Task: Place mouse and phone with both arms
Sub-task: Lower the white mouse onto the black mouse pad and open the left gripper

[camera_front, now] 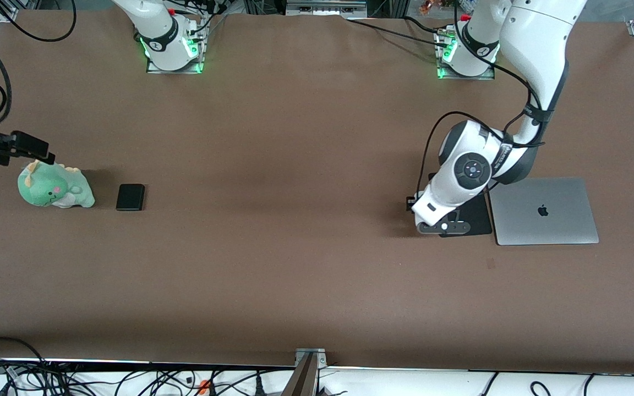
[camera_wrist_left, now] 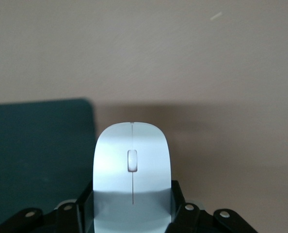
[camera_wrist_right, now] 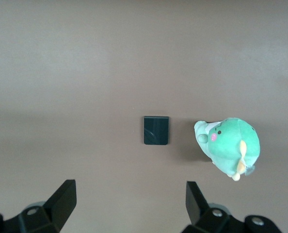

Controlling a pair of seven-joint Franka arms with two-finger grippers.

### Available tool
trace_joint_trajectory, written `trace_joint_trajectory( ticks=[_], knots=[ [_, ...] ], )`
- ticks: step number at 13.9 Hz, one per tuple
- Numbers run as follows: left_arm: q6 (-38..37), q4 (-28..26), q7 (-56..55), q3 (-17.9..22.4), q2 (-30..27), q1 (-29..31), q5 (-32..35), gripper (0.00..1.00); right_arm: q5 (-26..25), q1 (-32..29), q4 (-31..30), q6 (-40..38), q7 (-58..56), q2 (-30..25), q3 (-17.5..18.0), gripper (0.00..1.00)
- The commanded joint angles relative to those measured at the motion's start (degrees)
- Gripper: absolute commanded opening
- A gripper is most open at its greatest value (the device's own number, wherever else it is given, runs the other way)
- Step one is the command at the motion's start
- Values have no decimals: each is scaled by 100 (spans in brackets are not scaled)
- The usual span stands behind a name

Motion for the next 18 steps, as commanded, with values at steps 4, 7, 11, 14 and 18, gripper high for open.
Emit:
trace_joint_trajectory(
  ticks=[4, 7, 11, 14, 18],
  knots=[
    [33, -610, 77, -88, -310, 940, 145, 23, 85, -39, -169, -480, 25, -576, -5, 100],
    [-3, -610, 112, -62, -275, 1020, 302, 28, -38, -39, -178, -445, 16, -629, 4, 100],
    [50, -566, 86, -79, -187, 1144, 593, 100, -337, -39, -169, -418, 51, -638, 57, 100],
    [-12, -548, 51, -97, -222, 1144, 593, 100, -328, -39, -152, -410, 147, -612, 241, 100],
    [-537, -408, 60, -150, -642, 1126, 584, 100, -293, -39, -152, -427, 201, -594, 259, 100]
  ],
)
